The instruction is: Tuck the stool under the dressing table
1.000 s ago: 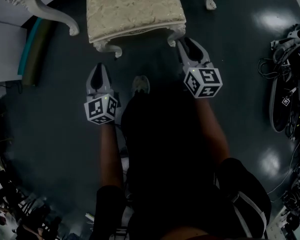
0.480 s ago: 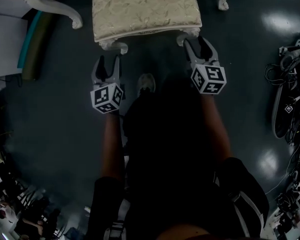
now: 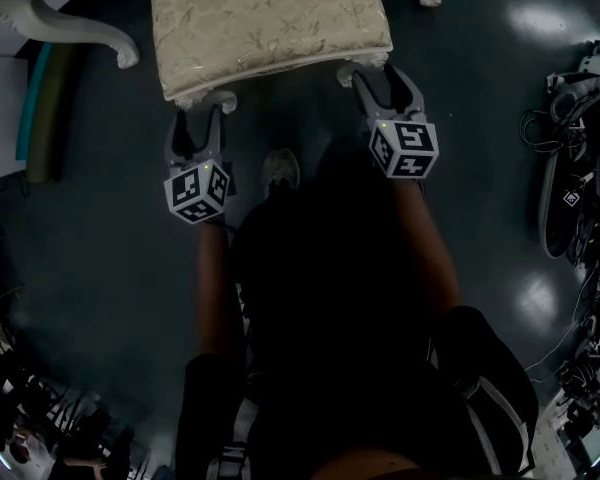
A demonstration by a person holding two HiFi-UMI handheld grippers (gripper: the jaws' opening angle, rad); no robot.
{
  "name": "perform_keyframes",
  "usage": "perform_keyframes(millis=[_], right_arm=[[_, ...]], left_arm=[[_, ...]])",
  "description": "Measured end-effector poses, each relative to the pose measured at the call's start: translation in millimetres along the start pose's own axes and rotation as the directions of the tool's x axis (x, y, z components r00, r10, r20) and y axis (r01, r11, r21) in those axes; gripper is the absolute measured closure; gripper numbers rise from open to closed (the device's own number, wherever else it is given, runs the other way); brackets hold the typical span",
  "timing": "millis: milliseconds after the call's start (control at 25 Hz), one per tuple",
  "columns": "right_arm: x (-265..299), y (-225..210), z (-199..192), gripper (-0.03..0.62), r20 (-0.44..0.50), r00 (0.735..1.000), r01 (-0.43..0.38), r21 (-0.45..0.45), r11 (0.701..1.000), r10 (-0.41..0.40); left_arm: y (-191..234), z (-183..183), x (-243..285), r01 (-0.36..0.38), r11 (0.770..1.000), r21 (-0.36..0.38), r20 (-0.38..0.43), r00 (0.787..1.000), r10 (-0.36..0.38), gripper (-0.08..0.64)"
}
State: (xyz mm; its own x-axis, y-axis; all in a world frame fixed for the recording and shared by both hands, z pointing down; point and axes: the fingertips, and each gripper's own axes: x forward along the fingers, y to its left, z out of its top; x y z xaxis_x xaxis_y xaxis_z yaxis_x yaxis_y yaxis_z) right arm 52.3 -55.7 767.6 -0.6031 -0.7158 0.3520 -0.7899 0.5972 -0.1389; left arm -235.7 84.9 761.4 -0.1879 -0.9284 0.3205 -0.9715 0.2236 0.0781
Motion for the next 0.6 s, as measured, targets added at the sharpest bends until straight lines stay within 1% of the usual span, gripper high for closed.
perform_keyframes(millis=[40,200,240,280,400,480,520,600], right_arm=[[0.4,-0.7,0.4,0.341,0.004,1.000,0.006,-0.006,1.000,-0.006],[0.5,-1.5,0.4,0.339,0.004,1.000,0.019,-0.023,1.000,-0.019],[1.6,-2.8,0.1,0.336,0.003,1.000,0.024,-0.023,0.999,-0.024],[3.5,-4.3,0.1,0.309,0.001,1.000,0.029,-0.022,0.999,-0.029],[10.9,-8.6,0.4,0.301,-0.006,0.999,0.039,-0.010,0.999,-0.039],[14.1,-9.0,-1.3,0.311,-0.010,0.999,0.042,0.001,0.999,-0.042],[14.4,-9.7,-1.9,0.324,-0.010,0.999,0.046,0.006,0.999,-0.045],[13.9,-11.4,-1.5,0.345,-0.005,0.999,0.048,0.017,0.999,-0.048]], left_arm=[[1.4,-0.5,2.4,-0.007,1.000,-0.003,0.001,1.000,0.007,0.265],[11.0,-1.9,8.5,-0.028,0.999,-0.018,-0.004,1.000,0.028,0.261],[12.9,-2.1,10.4,-0.027,0.999,-0.019,-0.006,1.000,0.027,0.261],[14.6,-2.1,12.5,-0.027,0.999,-0.019,-0.008,1.000,0.027,0.261],[16.8,-0.8,17.7,-0.025,0.999,-0.021,-0.008,1.000,0.025,0.261],[15.8,1.1,19.2,-0.020,1.000,-0.018,-0.003,1.000,0.020,0.266],[14.7,1.7,19.4,-0.017,1.000,-0.014,0.000,1.000,0.017,0.286],[13.7,2.1,19.0,-0.015,1.000,-0.007,0.008,1.000,0.015,0.304]])
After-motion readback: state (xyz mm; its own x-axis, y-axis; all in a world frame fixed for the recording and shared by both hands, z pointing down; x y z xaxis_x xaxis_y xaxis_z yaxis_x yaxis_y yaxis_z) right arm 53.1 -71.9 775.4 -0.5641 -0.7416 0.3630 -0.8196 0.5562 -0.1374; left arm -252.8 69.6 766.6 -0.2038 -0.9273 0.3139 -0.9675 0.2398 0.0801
